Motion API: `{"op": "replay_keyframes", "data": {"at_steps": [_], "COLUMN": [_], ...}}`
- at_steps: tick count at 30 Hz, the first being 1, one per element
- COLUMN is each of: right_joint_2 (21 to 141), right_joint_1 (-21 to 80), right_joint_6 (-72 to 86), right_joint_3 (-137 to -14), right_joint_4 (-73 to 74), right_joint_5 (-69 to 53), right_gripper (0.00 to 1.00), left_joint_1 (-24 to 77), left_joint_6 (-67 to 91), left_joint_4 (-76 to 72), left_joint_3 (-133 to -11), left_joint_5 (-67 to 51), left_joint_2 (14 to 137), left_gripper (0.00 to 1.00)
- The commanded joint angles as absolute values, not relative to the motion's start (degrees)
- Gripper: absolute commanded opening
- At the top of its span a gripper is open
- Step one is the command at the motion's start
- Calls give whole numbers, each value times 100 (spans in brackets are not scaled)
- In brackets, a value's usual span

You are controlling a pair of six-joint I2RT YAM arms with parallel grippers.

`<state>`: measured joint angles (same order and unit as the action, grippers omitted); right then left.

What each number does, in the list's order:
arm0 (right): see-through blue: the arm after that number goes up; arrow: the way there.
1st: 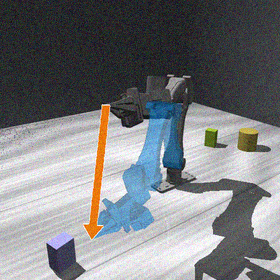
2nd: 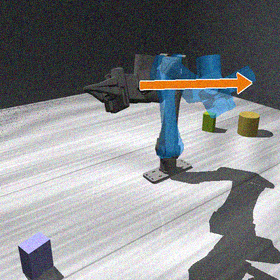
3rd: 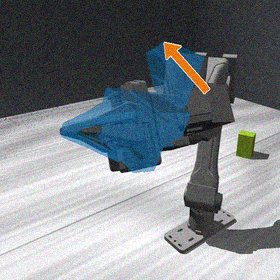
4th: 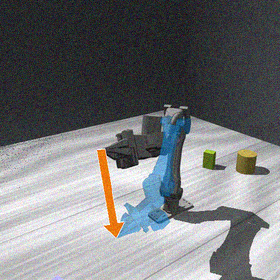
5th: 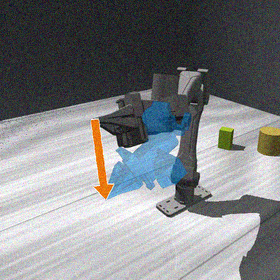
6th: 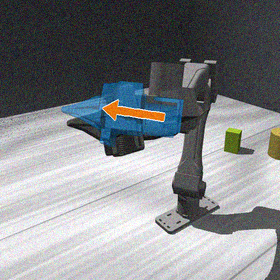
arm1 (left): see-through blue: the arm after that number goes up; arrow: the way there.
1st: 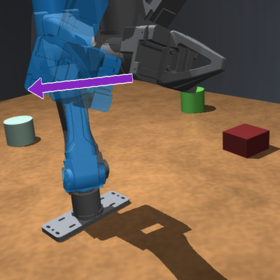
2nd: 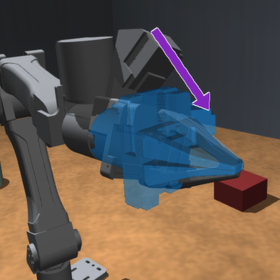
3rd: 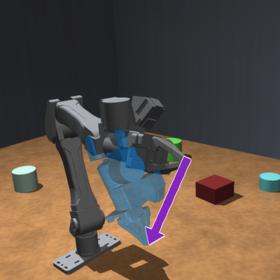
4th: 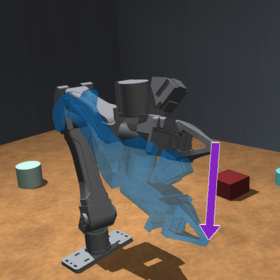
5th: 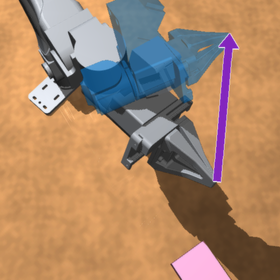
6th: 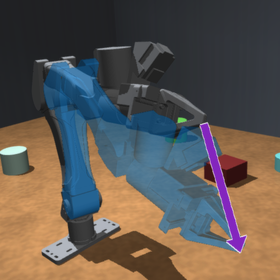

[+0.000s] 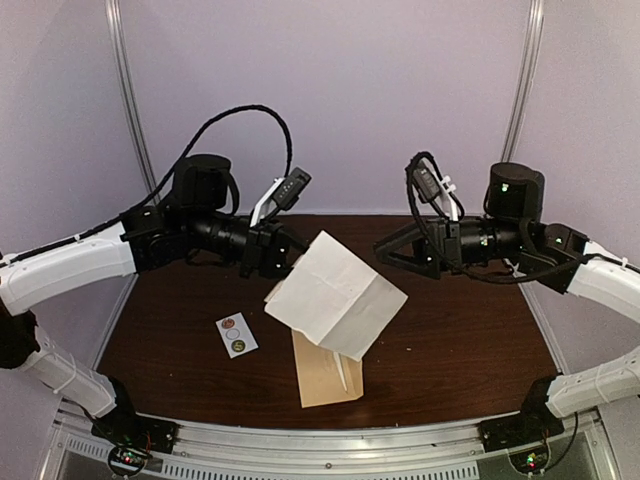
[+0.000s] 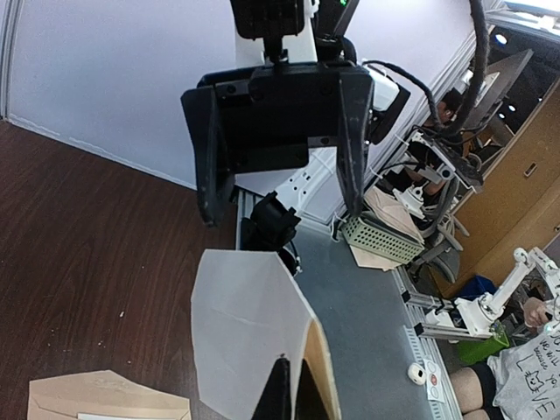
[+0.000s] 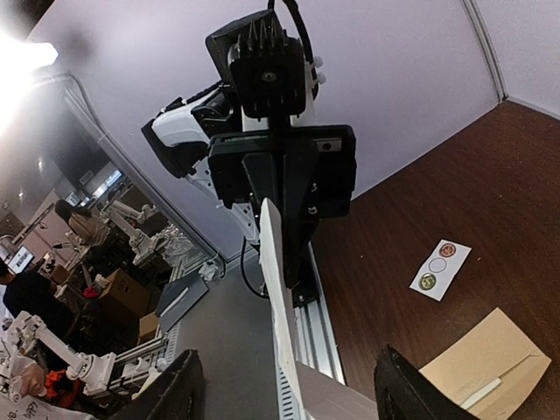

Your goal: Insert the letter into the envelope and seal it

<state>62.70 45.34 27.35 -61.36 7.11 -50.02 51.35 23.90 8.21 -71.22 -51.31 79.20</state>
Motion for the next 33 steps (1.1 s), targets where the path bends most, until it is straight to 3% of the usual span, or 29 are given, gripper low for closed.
{"op": "replay_keyframes", "data": {"at_steps": [1, 13, 21, 22, 25, 27, 33], "right_joint_2": [6417, 6678, 6624, 6594, 6447, 6309, 5711], "right_joint_1": [4782, 5127, 5177, 5177, 5169, 5168, 5151], "right_joint_6": [2757, 2687, 2622, 2594, 2558, 2576, 2836], "right_joint_3": [-6117, -6150, -6152, -6149, -6152, -6117, -5752], "right_joint_4": [529, 691, 754, 764, 807, 764, 196], "right_joint_5": [-5330, -5531, -5264, -5155, -4643, -4286, -2899], "right_gripper": [64, 39, 3, 0, 0, 0, 0], "left_joint_1": [5159, 5159, 5151, 5148, 5150, 5130, 4949], "left_joint_6": [2320, 2338, 2384, 2390, 2490, 2629, 3511], "left_joint_4": [709, 696, 683, 671, 661, 625, -140], "left_joint_3": [-7389, -7497, -7480, -7467, -7425, -7329, -6532], "left_joint_5": [-5316, -5311, -4825, -4687, -4031, -3433, -1942], "left_joint_2": [8004, 8095, 8015, 7989, 7838, 7667, 6821], "left_gripper": [0, 0, 0, 4, 35, 50, 73]}}
